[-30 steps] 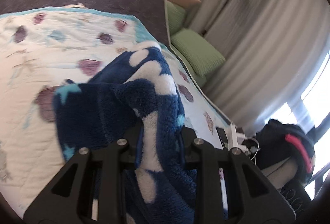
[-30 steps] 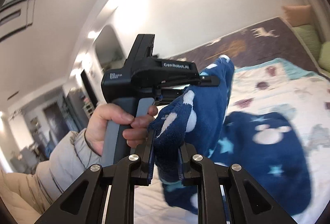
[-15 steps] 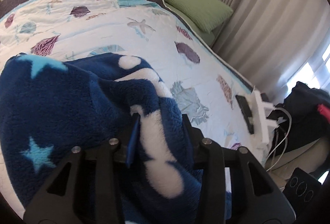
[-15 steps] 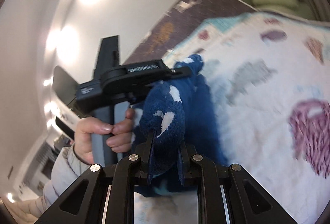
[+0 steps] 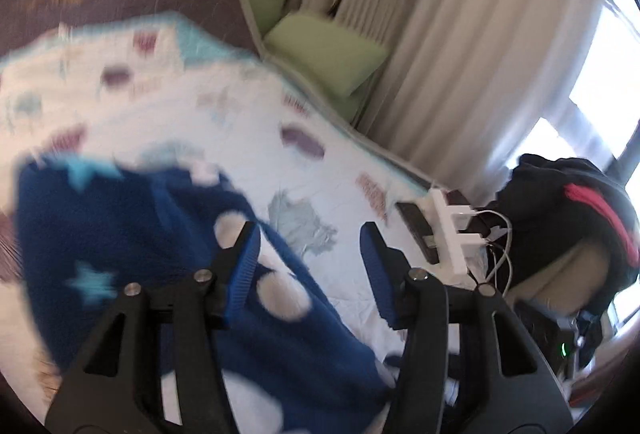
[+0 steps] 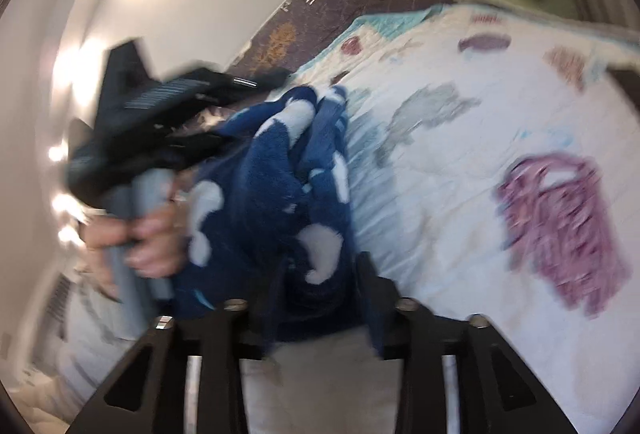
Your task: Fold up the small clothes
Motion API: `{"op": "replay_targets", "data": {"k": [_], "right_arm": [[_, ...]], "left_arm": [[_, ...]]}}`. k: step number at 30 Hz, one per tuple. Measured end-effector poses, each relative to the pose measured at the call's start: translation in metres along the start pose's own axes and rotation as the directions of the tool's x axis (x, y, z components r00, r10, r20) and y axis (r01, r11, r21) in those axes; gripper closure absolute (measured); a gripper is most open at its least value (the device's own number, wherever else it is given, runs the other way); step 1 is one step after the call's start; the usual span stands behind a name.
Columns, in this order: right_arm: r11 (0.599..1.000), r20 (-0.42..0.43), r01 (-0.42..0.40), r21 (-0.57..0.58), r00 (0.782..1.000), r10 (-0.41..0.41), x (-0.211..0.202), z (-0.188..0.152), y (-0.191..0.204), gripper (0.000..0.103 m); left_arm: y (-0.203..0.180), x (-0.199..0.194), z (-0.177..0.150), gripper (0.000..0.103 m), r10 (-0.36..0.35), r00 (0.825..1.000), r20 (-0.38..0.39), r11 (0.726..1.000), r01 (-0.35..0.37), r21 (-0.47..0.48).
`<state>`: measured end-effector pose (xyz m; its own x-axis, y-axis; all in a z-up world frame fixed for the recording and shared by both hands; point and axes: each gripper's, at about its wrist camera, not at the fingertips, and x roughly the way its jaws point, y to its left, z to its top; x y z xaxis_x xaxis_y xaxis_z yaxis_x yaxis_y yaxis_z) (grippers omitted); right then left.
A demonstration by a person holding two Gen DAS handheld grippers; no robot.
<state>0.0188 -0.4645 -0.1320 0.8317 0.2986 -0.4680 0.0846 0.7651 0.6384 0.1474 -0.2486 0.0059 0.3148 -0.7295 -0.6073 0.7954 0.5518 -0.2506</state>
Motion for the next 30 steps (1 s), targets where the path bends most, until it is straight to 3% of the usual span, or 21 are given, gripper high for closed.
{"op": "replay_targets", "data": {"k": [4, 7, 10, 13, 15, 16, 17, 18, 19, 21, 23, 24, 28, 30], "right_arm": [[0.998, 0.060, 0.033, -0.055, 0.998, -0.030, -0.023, 0.013, 0.010, 0.055], [0.993, 0.106, 0.023, -0.118, 0.994, -0.010, -0.035, 0.024, 0.025, 0.055], [0.980, 0.121, 0.009, -0.200, 0.993, 0.015, -0.035, 0.035, 0.048, 0.055], [0.969, 0.086, -0.005, -0.248, 0.996, 0.027, -0.021, 0.043, 0.064, 0.055], [0.965, 0.067, 0.004, -0.261, 0.998, 0.014, -0.008, 0.043, 0.070, 0.055], [0.963, 0.051, 0.030, -0.268, 0.999, -0.017, 0.003, 0.042, 0.071, 0.057], [0.957, 0.043, 0.090, -0.275, 0.996, -0.081, 0.013, 0.040, 0.070, 0.076], [0.938, 0.038, 0.202, -0.283, 0.979, -0.199, 0.027, 0.035, 0.065, 0.086], [0.921, 0.017, 0.273, -0.278, 0.960, -0.279, 0.041, 0.029, 0.056, 0.087], [0.932, -0.008, 0.285, -0.224, 0.956, -0.295, 0.053, 0.013, 0.039, 0.087], [0.907, 0.032, 0.330, -0.263, 0.942, -0.334, 0.048, 0.006, 0.045, 0.087], [0.897, 0.038, 0.341, -0.281, 0.938, -0.344, 0.046, 0.006, 0.049, 0.087], [0.913, 0.021, 0.277, -0.298, 0.959, -0.284, 0.026, 0.014, 0.059, 0.087], [0.923, 0.053, 0.238, -0.302, 0.971, -0.233, 0.007, 0.019, 0.067, 0.086]], "left_arm": [[-0.002, -0.059, -0.016, 0.042, 0.114, 0.990, 0.086, 0.989, -0.122, 0.087], [0.009, -0.078, -0.041, 0.042, 0.221, 0.970, 0.098, 0.969, -0.230, 0.090], [0.024, -0.076, -0.069, 0.042, 0.308, 0.949, 0.062, 0.947, -0.312, 0.080], [0.032, -0.065, -0.100, 0.042, 0.316, 0.949, -0.013, 0.946, -0.315, 0.073], [0.032, -0.055, -0.116, 0.041, 0.357, 0.934, -0.019, 0.930, -0.354, 0.099], [0.032, -0.053, -0.121, 0.040, 0.368, 0.930, -0.014, 0.925, -0.365, 0.104], [0.033, -0.048, -0.124, 0.040, 0.353, 0.935, -0.028, 0.933, -0.350, 0.091], [0.033, -0.046, -0.126, 0.040, 0.342, 0.939, -0.040, 0.938, -0.339, 0.068], [0.031, -0.044, -0.127, 0.040, 0.344, 0.938, -0.042, 0.938, -0.341, 0.059], [0.017, -0.041, -0.129, 0.040, 0.400, 0.916, -0.013, 0.910, -0.395, 0.127], [0.007, -0.043, -0.130, 0.041, 0.442, 0.897, 0.013, 0.882, -0.437, 0.179], [0.005, -0.046, -0.129, 0.041, 0.445, 0.895, 0.022, 0.878, -0.441, 0.185], [0.010, -0.079, -0.129, 0.041, 0.382, 0.922, 0.060, 0.914, -0.386, 0.124], [0.011, -0.092, -0.133, 0.041, 0.380, 0.921, 0.083, 0.916, -0.387, 0.109]]}}
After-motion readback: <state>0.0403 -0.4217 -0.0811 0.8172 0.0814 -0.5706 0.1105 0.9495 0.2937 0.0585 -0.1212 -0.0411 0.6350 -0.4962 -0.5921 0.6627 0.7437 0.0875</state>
